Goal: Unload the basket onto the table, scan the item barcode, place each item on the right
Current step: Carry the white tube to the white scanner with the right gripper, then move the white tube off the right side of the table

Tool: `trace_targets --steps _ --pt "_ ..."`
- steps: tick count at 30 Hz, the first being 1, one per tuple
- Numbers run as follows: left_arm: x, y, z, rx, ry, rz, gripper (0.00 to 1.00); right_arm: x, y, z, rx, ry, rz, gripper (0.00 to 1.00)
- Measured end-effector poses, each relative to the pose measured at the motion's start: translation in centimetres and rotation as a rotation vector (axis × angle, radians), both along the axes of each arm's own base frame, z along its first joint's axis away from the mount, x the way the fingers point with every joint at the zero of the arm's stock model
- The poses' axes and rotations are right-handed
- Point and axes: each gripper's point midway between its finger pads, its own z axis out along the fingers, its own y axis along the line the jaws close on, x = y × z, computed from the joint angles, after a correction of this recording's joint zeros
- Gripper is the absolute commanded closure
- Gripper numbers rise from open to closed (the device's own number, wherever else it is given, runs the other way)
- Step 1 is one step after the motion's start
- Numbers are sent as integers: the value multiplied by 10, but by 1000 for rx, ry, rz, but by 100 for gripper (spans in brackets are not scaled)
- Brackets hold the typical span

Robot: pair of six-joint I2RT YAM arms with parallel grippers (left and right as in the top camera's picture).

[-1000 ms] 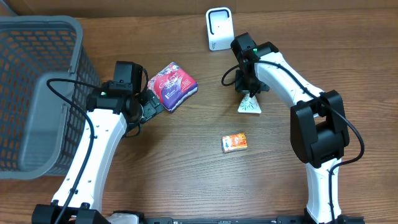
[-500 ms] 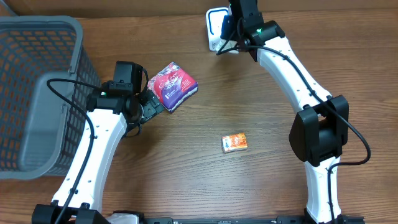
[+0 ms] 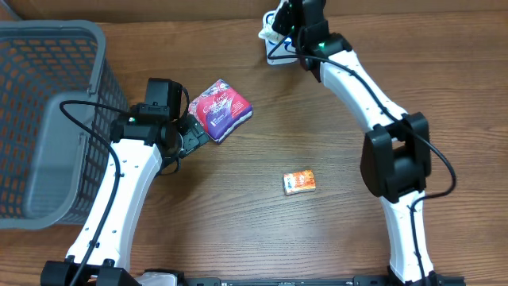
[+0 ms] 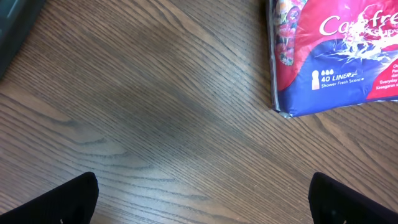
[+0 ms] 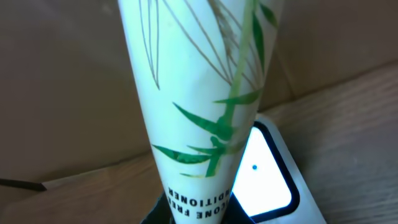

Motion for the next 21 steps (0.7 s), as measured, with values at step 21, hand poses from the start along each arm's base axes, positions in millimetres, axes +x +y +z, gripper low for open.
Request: trace_targets --steps 21 --pt "0 0 0 0 0 0 0 -2 -37 -34 59 142 -137 96"
